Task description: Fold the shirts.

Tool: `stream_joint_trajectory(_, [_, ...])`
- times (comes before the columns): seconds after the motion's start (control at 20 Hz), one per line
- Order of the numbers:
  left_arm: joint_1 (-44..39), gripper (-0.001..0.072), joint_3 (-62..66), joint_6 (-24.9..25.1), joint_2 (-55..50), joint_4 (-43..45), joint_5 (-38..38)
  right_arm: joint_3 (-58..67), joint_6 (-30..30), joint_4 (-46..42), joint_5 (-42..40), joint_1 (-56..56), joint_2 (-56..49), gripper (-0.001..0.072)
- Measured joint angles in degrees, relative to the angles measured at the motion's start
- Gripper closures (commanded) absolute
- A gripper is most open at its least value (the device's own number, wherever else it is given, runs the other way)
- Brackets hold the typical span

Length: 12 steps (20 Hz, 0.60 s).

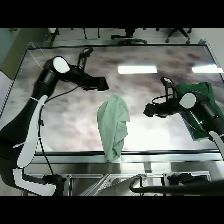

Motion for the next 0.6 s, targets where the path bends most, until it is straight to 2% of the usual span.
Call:
stream_joint_trajectory(0.15, [3.5, 0.0008, -2.4, -0.6, 3.4, 0.0, -7.7, -0.7, -2.1, 2.2, 2.1, 1.4, -2.1, 0.0230])
stream_joint_trajectory(0.35, [3.1, 0.0009, -20.2, -0.9, 12.8, 0.0, -9.5, -3.0, -3.8, 3.4, 3.0, 6.7, -5.9, 0.0230])
stream_joint_trajectory(0.45, [0.2, 0.0009, -31.6, -1.0, 17.8, -0.3, -6.3, -3.7, -5.6, 5.2, 3.0, 9.2, -7.9, 0.0231])
stream_joint_trajectory(0.6, [-6.5, 0.0009, -46.5, -1.0, 23.9, -3.1, 2.6, -4.0, -10.7, 11.0, 2.6, 11.6, -10.0, 0.0231])
